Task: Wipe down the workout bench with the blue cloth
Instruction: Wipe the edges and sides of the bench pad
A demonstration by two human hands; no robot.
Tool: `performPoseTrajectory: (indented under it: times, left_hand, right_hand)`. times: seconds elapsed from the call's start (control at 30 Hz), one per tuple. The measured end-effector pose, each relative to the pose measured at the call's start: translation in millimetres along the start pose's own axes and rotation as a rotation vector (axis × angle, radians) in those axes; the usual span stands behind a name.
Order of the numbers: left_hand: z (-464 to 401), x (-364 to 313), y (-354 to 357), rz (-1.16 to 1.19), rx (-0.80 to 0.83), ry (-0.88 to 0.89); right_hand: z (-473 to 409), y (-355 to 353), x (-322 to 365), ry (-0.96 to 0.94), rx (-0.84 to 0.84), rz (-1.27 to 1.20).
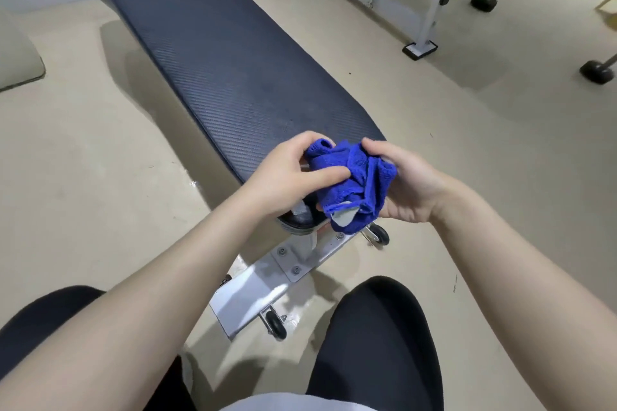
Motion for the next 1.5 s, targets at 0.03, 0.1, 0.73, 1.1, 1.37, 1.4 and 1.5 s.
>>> performPoseTrajectory:
  times: [0.03,0.1,0.73,1.1,1.37,1.4,1.5]
  left_hand:
    - [-1.3,0.1,0.2,-0.014,-0.002,-0.004]
    - [-4.6,-1.4,0.9,-0.096,-0.001,0.009]
    - [-43.1,-48.5,29.0,0.205,-0.058,-0.886]
    - [-23.4,-20.4,9.5,-0.855,-0.318,-0.649]
    - [-35.2,24.1,-7.9,-0.453,-0.499,-0.975]
    - [-39.8,22.1,-4.4,-0.448,-0.525,-1.018]
    - [-51.0,18.1,2.3,-0.407,-0.608,-1.115]
  right_hand:
    - [0.9,-2.4,-0.3,0.004,0.013,-0.012]
    - [0.7,-8.0,-1.2,-0.005,0.019,-0.035]
    - [81.7,-49.4,18.2,-0.029,-0.605,-0.170]
    - [8.1,28.4,-80.0,0.368,-1.071,-0.682]
    - [-42.4,30.7,-41.1,0.266,-1.087,-1.197]
    - [-45.7,19.9,-32.8,0.215,-1.111,-1.213]
    - [-54.4,12.1,-27.1,0.096,-1.120,-1.174]
Point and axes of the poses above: each hand's wrist, its own z-axis away from the middle knuckle, its own y-axis out of the palm, x = y × z, the point moved 1 cm from there along -z, towards the middle knuckle, and after that the axes turned 13 degrees about -x, right-handed, at the moved point
